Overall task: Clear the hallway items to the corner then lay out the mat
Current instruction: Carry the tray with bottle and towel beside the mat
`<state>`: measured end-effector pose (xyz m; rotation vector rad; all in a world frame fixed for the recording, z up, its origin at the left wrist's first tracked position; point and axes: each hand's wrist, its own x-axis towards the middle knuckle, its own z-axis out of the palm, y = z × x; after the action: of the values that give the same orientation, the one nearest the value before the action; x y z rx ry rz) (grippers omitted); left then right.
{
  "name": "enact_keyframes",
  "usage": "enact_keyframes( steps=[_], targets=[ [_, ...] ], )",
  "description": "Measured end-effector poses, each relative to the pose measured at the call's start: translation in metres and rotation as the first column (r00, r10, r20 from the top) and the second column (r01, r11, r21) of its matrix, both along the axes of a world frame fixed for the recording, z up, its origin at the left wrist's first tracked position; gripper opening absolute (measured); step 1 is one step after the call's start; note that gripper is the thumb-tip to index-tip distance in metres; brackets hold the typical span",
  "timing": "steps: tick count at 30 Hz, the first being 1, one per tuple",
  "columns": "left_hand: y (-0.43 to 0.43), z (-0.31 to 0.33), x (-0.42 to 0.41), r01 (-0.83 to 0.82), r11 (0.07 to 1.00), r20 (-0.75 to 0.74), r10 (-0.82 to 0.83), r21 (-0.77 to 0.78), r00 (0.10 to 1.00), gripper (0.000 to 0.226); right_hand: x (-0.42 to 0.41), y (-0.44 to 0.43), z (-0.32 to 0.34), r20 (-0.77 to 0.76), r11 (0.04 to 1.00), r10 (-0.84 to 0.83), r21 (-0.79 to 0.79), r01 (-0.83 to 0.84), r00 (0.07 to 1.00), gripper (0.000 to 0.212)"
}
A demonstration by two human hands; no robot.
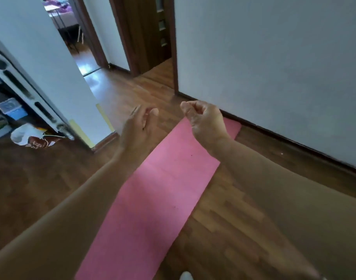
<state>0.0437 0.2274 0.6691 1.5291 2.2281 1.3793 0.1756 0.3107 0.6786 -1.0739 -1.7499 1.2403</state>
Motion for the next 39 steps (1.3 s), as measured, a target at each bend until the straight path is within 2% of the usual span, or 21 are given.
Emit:
enact_keyframes(
  steps=[6, 11, 15, 19, 24, 28, 30, 34, 37, 39],
  targets=[
    [-0.014, 0.004, 0.064, 0.222, 0.973, -0.010, -0.222, 0.056, 0.975, 0.030, 0.078, -0.038, 0.007, -0.003, 0.979, -0.204, -0.014, 0.204, 0.979, 0.023],
    [-0.052, 0.002, 0.129, 0.342, 0.937, 0.006, -0.343, 0.067, 0.939, 0.030, 0.147, -0.098, 0.005, -0.023, 0.941, -0.338, 0.004, 0.338, 0.941, 0.022],
    [-0.095, 0.005, 0.187, 0.466, 0.882, 0.058, -0.470, 0.061, 0.881, 0.028, 0.204, -0.157, 0.002, -0.039, 0.887, -0.461, -0.011, 0.461, 0.886, 0.029],
    [-0.127, 0.010, 0.235, 0.583, 0.809, 0.078, -0.587, 0.076, 0.806, 0.027, 0.249, -0.202, 0.008, -0.023, 0.816, -0.578, -0.024, 0.578, 0.815, 0.023],
    [-0.150, 0.024, 0.291, 0.744, 0.657, 0.080, -0.753, 0.118, 0.653, 0.027, 0.304, -0.264, 0.028, -0.036, 0.624, -0.780, 0.023, 0.781, 0.624, 0.019],
    [-0.165, 0.032, 0.326, 0.861, 0.491, 0.034, -0.871, 0.130, 0.491, 0.029, 0.334, -0.313, 0.034, -0.085, 0.431, -0.900, -0.023, 0.902, 0.428, 0.024],
    [-0.172, 0.032, 0.336, 0.893, 0.422, 0.036, -0.906, 0.155, 0.421, 0.028, 0.342, -0.332, 0.034, -0.083, 0.371, -0.927, -0.049, 0.927, 0.366, 0.025],
    [-0.206, 0.027, 0.379, 0.965, 0.223, 0.060, -0.974, 0.136, 0.216, 0.029, 0.367, -0.388, 0.026, -0.129, 0.207, -0.973, -0.114, 0.972, 0.192, 0.023],
    [-0.236, 0.022, 0.411, 0.984, 0.129, 0.093, -0.989, 0.126, 0.118, 0.029, 0.384, -0.430, 0.020, -0.118, 0.120, -0.988, -0.137, 0.983, 0.104, 0.012],
    [-0.257, 0.017, 0.436, 0.993, 0.066, 0.107, -0.993, 0.100, 0.055, 0.031, 0.400, -0.459, 0.017, -0.135, 0.062, -0.990, -0.145, 0.987, 0.042, 0.013]
  ],
)
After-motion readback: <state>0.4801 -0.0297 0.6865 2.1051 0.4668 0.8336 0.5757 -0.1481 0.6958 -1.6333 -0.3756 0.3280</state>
